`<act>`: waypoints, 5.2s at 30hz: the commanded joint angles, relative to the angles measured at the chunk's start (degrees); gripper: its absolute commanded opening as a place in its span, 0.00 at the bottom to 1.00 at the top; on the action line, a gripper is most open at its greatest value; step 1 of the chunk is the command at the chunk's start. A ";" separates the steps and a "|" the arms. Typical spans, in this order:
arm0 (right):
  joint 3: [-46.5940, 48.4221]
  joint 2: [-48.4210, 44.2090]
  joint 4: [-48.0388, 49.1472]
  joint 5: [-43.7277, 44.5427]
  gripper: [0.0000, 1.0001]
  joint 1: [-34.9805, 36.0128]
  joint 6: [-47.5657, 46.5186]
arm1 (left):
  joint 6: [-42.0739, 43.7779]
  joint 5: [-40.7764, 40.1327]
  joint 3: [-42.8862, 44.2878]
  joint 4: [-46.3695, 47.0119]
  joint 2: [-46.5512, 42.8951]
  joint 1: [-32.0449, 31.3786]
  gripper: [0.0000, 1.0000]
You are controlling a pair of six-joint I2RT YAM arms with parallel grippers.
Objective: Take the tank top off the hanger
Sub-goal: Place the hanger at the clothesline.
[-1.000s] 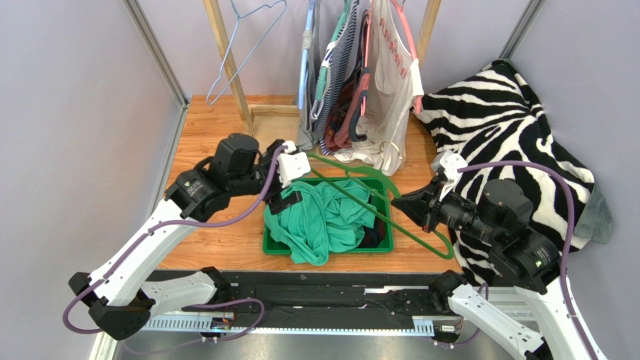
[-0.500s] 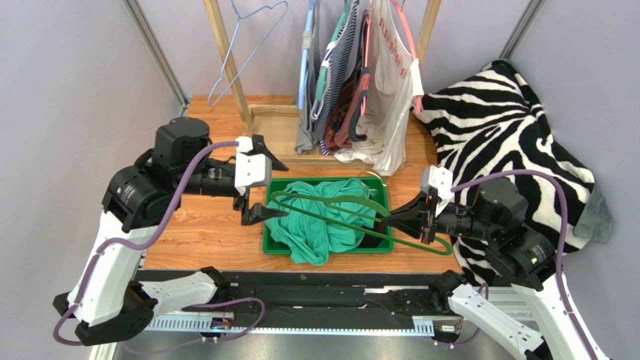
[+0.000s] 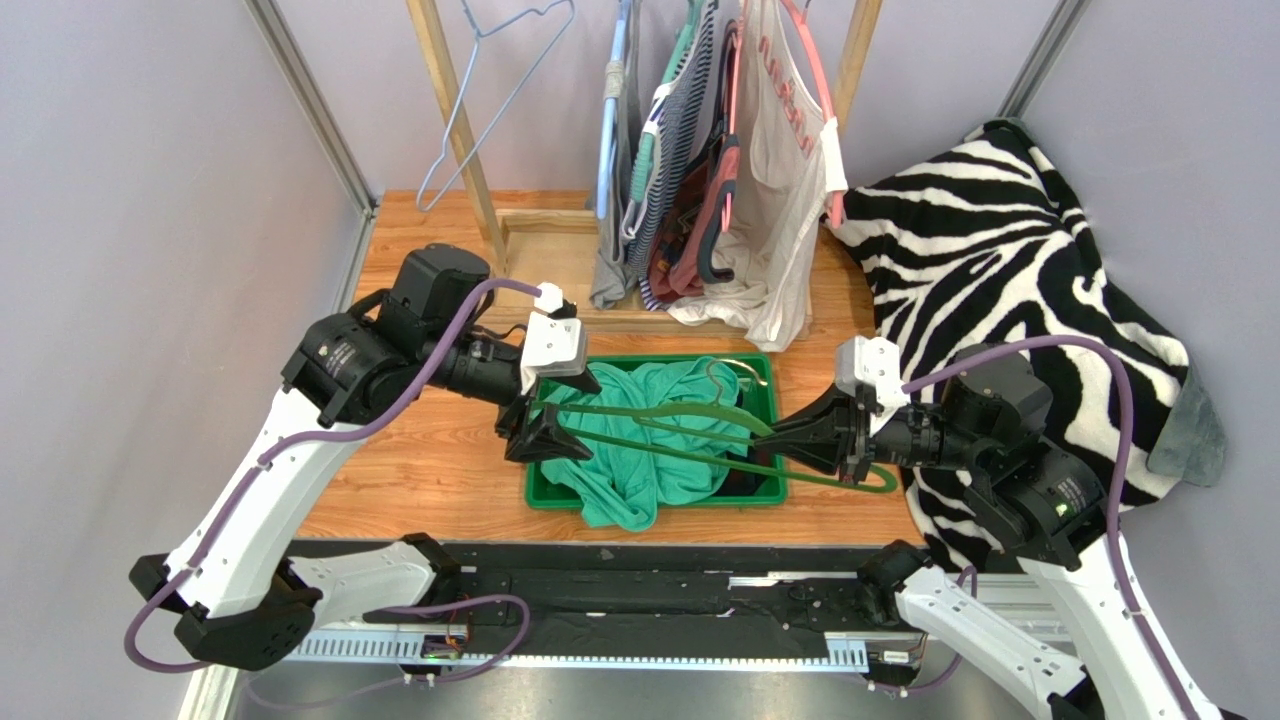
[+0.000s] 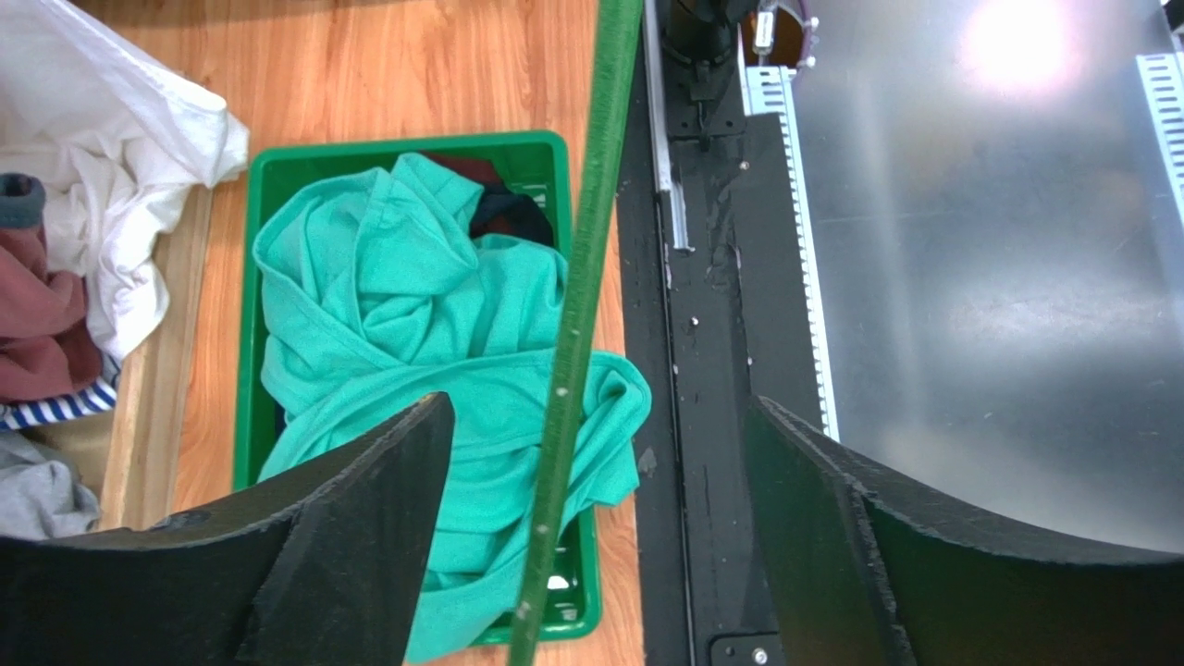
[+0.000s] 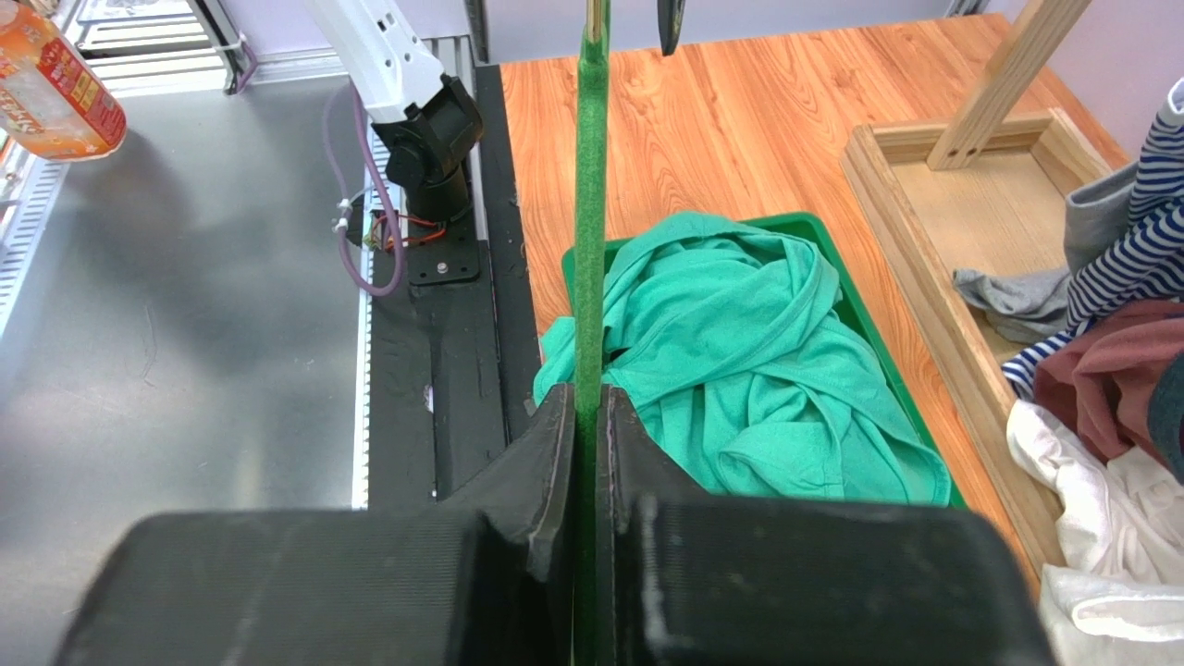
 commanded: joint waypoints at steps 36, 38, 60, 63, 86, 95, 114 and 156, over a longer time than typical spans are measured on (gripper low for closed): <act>-10.02 8.97 30.41 8.66 0.57 5.55 18.90 | -10.02 -15.55 9.95 9.90 -23.89 22.15 0.00; -10.56 13.38 30.68 13.22 0.55 13.36 15.83 | -13.44 -17.74 12.67 13.24 -22.92 22.24 0.00; -12.32 46.44 34.81 58.76 0.63 35.54 4.29 | -24.43 -51.33 20.67 13.88 3.00 22.42 0.00; -11.62 48.37 34.46 61.73 0.36 35.37 4.21 | -25.75 -49.58 26.81 11.24 8.62 22.77 0.00; -15.29 42.06 40.69 66.59 0.24 28.07 10.97 | -32.96 -41.84 55.57 6.57 37.64 28.22 0.00; -17.68 39.15 39.64 64.04 0.24 28.24 11.77 | -34.90 -37.35 59.00 9.21 38.78 28.57 0.00; -14.52 32.83 34.99 64.21 0.19 29.83 15.37 | -34.73 -44.38 57.95 12.72 42.30 28.57 0.00; -3.79 23.86 26.02 72.38 0.53 30.79 14.40 | -17.15 -46.23 33.77 16.68 15.14 12.85 0.99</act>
